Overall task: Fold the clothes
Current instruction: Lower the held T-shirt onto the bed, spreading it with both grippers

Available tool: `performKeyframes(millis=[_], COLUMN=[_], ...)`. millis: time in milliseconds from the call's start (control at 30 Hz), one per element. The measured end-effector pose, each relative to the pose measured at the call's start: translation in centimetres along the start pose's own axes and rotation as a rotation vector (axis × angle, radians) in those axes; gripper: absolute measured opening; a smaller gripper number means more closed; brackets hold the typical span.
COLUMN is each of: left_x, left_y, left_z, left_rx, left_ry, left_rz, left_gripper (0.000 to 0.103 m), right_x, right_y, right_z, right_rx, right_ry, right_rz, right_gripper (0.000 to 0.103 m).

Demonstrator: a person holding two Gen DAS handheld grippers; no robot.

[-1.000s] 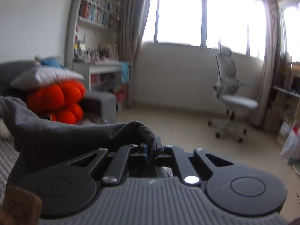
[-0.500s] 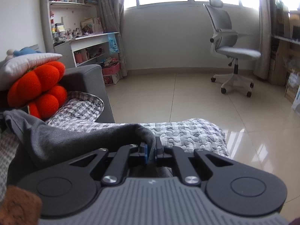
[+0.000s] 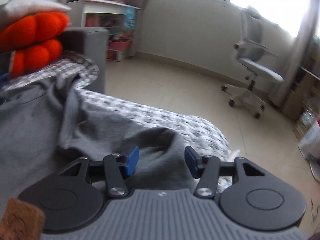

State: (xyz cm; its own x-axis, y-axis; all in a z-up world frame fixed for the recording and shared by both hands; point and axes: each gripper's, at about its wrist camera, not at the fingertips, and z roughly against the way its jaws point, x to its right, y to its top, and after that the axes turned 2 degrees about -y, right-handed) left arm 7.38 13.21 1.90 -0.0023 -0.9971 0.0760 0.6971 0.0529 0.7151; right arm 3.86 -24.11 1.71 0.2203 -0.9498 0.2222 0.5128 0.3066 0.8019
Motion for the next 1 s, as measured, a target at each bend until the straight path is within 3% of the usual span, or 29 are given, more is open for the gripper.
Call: performKeyframes(millis=[67, 167, 233, 367, 533, 667, 767, 833, 867, 1000], left_x=[-0.2, -0.5, -0.4, -0.3, -0.2, -0.4, -1.0, -1.5, -1.8, -2.4], left_y=[-0.3, -0.8, -1.1, -1.4, -1.1, -0.7, -0.7, -0.7, -0.8, -0.8], left_z=[0.3, 0.8, 0.9, 0.8, 0.5, 0.3, 0.5, 0.8, 0.9, 1.4], left_rx=[0.009, 0.023, 0.027, 0.044, 0.050, 0.053, 0.057, 0.058, 0.059, 0.067], left_ry=[0.020, 0.049, 0.058, 0.070, 0.077, 0.093, 0.098, 0.101, 0.102, 0.088], left_rz=[0.009, 0.023, 0.017, 0.002, -0.005, -0.002, 0.007, 0.011, 0.013, 0.022], left_gripper=[0.061, 0.063, 0.063, 0.065, 0.065, 0.065, 0.065, 0.065, 0.065, 0.065], right_x=[-1.0, -2.6, -3.6, -5.2, 0.3, 4.9, 5.9, 6.7, 7.1, 7.6], right_y=[0.2, 0.4, 0.6, 1.1, 5.6, 7.1, 6.4, 5.6, 5.1, 3.9], right_z=[-0.5, -1.2, -1.7, -2.4, -2.8, -7.1, -8.5, -7.8, -7.3, -5.4], right_rx=[-0.006, -0.014, -0.020, -0.020, 0.040, -0.063, -0.099, -0.083, -0.078, -0.080], right_ry=[0.014, 0.035, 0.050, 0.070, -0.070, -0.218, -0.316, -0.296, -0.271, -0.144], right_rz=[0.073, 0.182, 0.255, 0.372, 0.118, -0.105, -0.128, -0.194, -0.221, -0.235], right_gripper=[0.055, 0.045, 0.001, 0.002, 0.002, 0.003, 0.015, 0.043, 0.048, 0.051])
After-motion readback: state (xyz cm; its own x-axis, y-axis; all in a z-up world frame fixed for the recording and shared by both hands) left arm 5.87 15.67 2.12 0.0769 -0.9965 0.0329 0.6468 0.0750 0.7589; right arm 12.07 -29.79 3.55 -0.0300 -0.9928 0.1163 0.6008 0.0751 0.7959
